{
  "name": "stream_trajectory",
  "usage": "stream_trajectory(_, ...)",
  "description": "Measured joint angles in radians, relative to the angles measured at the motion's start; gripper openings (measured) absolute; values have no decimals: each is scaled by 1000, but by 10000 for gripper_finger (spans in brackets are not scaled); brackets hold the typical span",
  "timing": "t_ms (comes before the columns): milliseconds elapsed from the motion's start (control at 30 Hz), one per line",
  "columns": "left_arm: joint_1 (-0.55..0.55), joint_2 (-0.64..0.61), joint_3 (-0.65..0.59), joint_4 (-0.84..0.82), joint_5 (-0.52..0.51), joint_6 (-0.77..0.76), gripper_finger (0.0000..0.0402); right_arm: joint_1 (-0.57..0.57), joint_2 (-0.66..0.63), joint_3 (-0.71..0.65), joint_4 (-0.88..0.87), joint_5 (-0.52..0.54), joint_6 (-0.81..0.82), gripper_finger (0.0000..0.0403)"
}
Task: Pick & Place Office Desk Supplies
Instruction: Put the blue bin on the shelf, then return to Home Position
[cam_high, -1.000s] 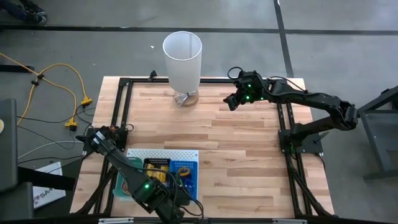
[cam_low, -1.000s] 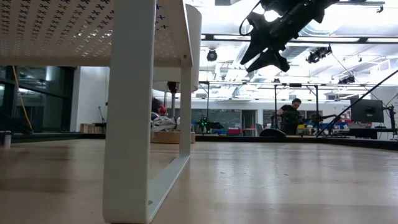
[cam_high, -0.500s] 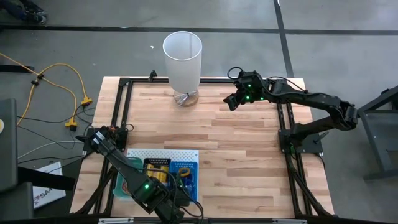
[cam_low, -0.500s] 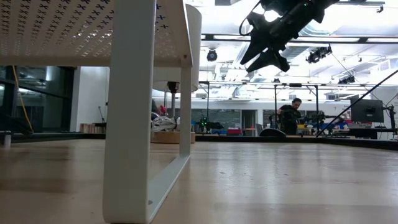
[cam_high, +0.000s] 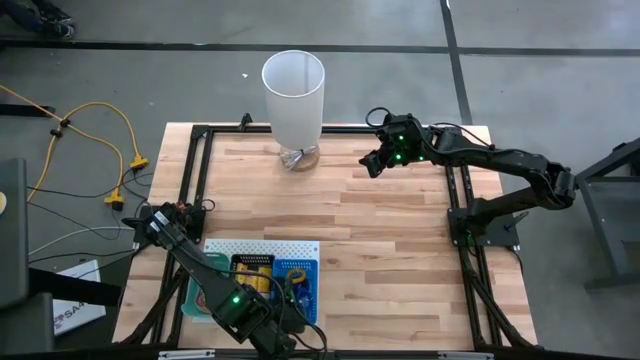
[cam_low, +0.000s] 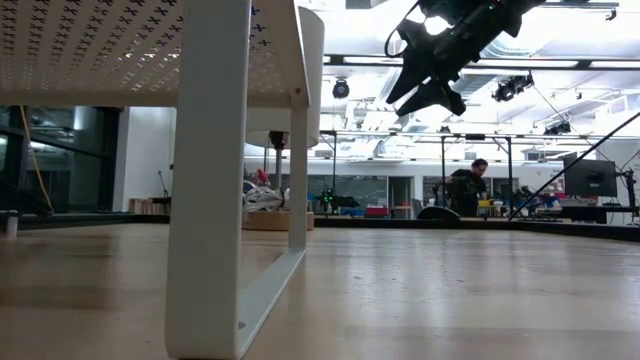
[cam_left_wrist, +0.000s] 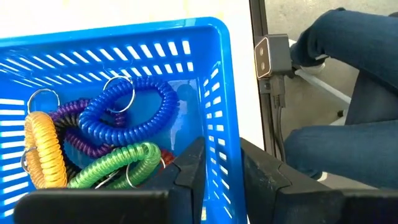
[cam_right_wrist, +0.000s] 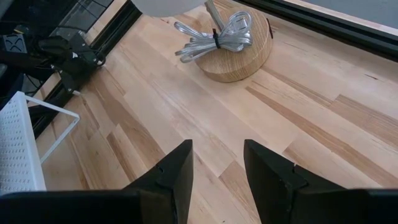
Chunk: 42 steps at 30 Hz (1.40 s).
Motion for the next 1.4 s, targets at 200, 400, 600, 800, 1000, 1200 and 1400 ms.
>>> stream_trajectory(200,0,0,0,0,0,19,79,0,0,0,0,0,0,130)
stream_trajectory(400,1,-4,0,1,3,26,79,0,0,0,0,0,0,130)
stream_trajectory(600,8,-19,0,4,14,26,79,0,0,0,0,0,0,130)
stream_trajectory(800,8,-28,0,11,26,29,79,0,0,0,0,0,0,130)
stream_trajectory(1000,8,-37,1,20,27,31,79,0,0,0,0,0,0,130)
stream_trajectory(1200,11,-43,1,19,26,44,79,0,0,0,1,0,0,130)
stream_trajectory(1400,17,-55,1,23,27,44,79,0,0,0,1,0,0,130)
